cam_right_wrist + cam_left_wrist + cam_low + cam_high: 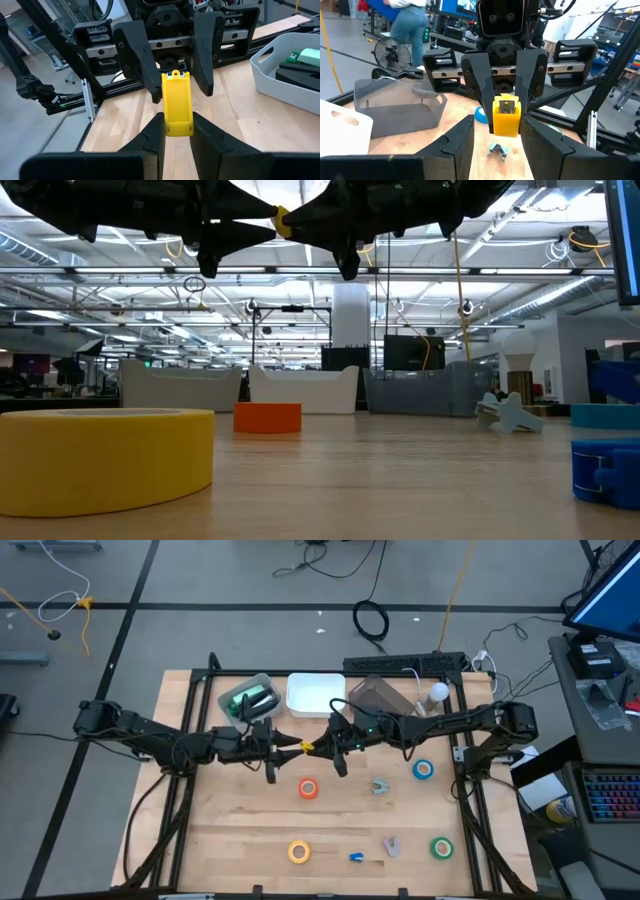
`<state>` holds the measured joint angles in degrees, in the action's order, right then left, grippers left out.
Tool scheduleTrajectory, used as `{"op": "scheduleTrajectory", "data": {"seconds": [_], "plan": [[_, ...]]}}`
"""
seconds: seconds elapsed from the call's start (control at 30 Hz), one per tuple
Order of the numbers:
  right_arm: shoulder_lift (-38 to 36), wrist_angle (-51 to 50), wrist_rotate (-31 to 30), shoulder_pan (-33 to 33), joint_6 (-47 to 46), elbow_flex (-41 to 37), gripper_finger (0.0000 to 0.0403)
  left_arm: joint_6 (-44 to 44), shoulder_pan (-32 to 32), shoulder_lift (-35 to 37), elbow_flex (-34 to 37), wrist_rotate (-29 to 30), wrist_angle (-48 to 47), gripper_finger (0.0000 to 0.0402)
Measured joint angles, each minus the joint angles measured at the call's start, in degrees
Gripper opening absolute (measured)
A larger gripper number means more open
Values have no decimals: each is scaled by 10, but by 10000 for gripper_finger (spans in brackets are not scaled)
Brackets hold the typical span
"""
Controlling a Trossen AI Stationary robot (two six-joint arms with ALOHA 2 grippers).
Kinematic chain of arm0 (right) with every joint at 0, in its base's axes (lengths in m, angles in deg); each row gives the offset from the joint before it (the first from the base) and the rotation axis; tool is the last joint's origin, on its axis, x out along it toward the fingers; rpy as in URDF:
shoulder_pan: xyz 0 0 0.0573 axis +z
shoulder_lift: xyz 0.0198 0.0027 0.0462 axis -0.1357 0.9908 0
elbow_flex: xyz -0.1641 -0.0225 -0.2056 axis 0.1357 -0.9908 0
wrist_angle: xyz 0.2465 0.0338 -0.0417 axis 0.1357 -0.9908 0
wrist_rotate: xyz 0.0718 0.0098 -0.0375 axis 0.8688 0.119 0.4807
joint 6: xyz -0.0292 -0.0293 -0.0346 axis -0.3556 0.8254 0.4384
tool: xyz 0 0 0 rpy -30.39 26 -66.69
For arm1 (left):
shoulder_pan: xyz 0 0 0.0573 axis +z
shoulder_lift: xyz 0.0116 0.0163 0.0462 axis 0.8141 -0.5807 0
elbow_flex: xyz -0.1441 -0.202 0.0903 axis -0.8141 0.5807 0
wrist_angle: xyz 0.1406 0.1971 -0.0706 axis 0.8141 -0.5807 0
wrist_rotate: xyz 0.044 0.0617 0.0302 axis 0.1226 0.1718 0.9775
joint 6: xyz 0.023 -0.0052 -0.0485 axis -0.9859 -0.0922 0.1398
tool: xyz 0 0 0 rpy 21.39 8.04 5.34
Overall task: Pick and place Stapler, Stapler remover, tape
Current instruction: Put the yellow stapler into the gray bin
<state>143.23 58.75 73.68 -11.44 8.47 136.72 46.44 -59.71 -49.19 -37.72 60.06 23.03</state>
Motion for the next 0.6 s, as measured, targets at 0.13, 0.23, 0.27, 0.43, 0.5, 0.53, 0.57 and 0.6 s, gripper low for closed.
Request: {"op": "scheduleTrajectory", "data": {"seconds": [0.13, 0.23, 0.27, 0.43, 0.5, 0.53, 0.57, 0.6], "plan": [[0, 0, -1, 0, 0, 0, 59, 8, 0, 0, 0, 0, 0, 159], [0, 0, -2, 0, 0, 0, 59, 13, 0, -1, -4, 0, -1, 159], [0, 0, -2, 0, 0, 0, 59, 12, 0, -1, -11, 0, -4, 159], [0, 0, -3, -1, 0, 0, 59, -29, 0, -19, -53, -1, -34, 159], [0, -2, -5, -1, 1, 0, 59, -31, 0, -25, -66, -1, -63, 159], [0, -4, -6, -1, 2, 0, 59, -27, 0, -29, -71, -1, -76, 159], [0, -5, -9, -1, 2, 0, 59, -24, 0, -29, -74, -1, -91, 159], [0, -5, -14, -1, 2, 0, 59, -20, 0, -29, -75, -1, -103, 159]]}}
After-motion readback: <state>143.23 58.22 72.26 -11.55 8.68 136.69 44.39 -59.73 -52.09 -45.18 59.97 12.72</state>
